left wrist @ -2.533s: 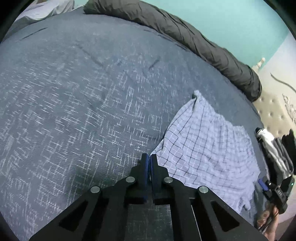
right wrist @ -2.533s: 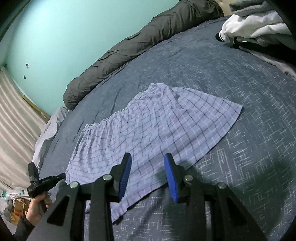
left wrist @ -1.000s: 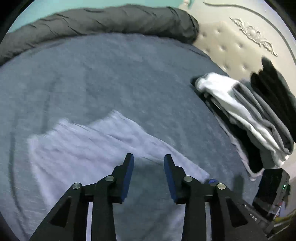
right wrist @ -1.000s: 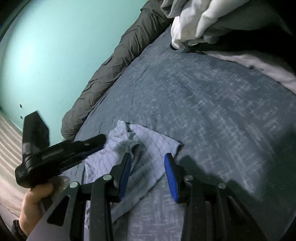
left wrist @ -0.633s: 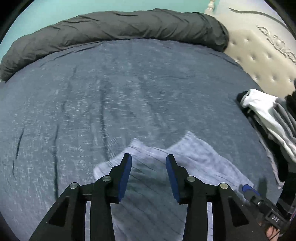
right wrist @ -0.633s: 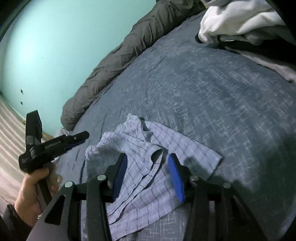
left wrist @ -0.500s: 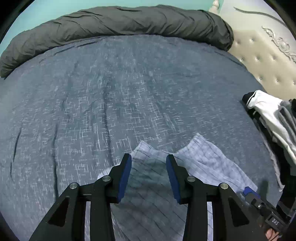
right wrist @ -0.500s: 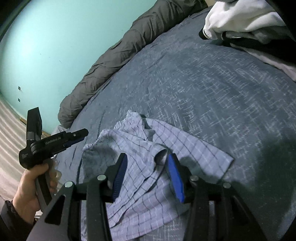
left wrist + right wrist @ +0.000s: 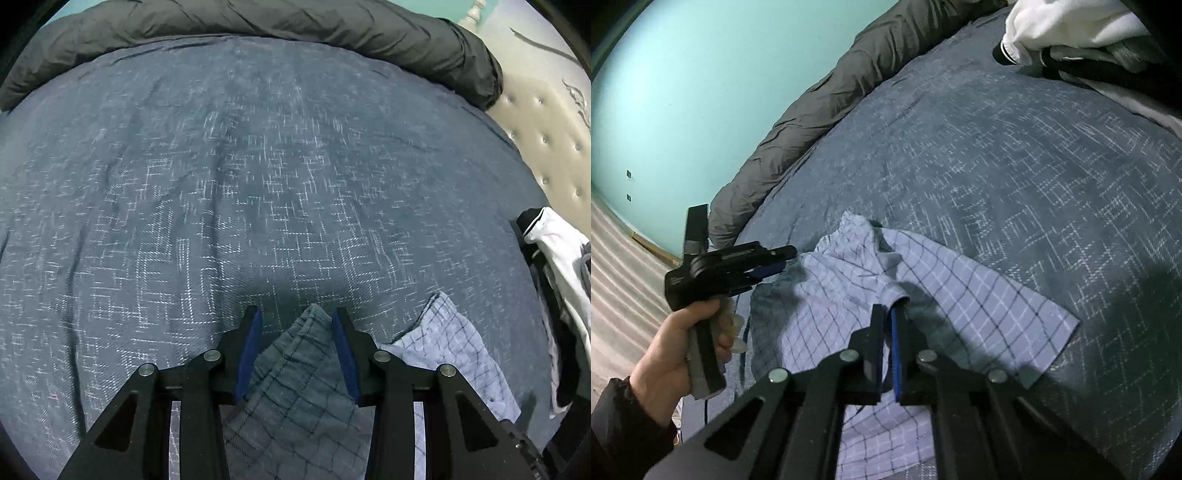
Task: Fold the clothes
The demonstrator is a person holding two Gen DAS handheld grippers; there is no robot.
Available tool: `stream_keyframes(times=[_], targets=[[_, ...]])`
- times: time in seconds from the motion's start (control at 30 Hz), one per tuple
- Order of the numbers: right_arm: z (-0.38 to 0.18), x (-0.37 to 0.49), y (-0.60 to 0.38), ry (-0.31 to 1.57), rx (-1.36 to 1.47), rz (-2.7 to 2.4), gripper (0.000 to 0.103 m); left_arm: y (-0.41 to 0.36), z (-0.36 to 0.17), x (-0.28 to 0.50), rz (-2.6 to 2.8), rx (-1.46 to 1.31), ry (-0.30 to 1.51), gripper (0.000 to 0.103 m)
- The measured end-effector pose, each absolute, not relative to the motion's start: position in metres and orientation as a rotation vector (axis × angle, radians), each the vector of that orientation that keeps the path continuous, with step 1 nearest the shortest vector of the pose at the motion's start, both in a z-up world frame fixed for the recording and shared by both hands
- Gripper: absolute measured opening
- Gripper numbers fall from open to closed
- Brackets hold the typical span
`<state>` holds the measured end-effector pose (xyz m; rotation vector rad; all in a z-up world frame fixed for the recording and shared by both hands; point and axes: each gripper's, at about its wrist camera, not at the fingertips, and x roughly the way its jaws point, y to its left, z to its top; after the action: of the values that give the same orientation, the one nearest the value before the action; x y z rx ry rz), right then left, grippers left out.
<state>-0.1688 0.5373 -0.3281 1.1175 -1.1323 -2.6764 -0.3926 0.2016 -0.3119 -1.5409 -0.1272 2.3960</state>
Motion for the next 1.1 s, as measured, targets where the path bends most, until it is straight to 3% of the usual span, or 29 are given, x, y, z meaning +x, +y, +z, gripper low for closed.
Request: stream_keyframes(times=[0.1,0.2,0.3,0.83,1.1], targets=[[-0.327,-0.168,0.537,-1.133,1.110,-2.684,0.003,0.204,-0.313,-0.392,2.389,-1.528,-0.129,0.041],[-0.325,-0.167,0.537,-1.134,1.102,-2.691,0.003,0.210,-0.311,-0.390,2.383,-1.504,-0.102,0.013],[-0.324,-0.165,0.537,-1.130,1.097,-2.700,0.003,0.213,-0.303,-0.386,2.392,-1.458,-0.072,0.004],[-0.303,-0.131,0.550,-1.111,1.039,-2.776,0.003,0.262,-0.241,-0.363,2.371,-1.236,0.003,0.003],[-0.297,-0.109,0.564,-1.125,1.034,-2.829,0.002,0.314,-0.268,-0.378,2.300,-1.306,0.072,0.003]])
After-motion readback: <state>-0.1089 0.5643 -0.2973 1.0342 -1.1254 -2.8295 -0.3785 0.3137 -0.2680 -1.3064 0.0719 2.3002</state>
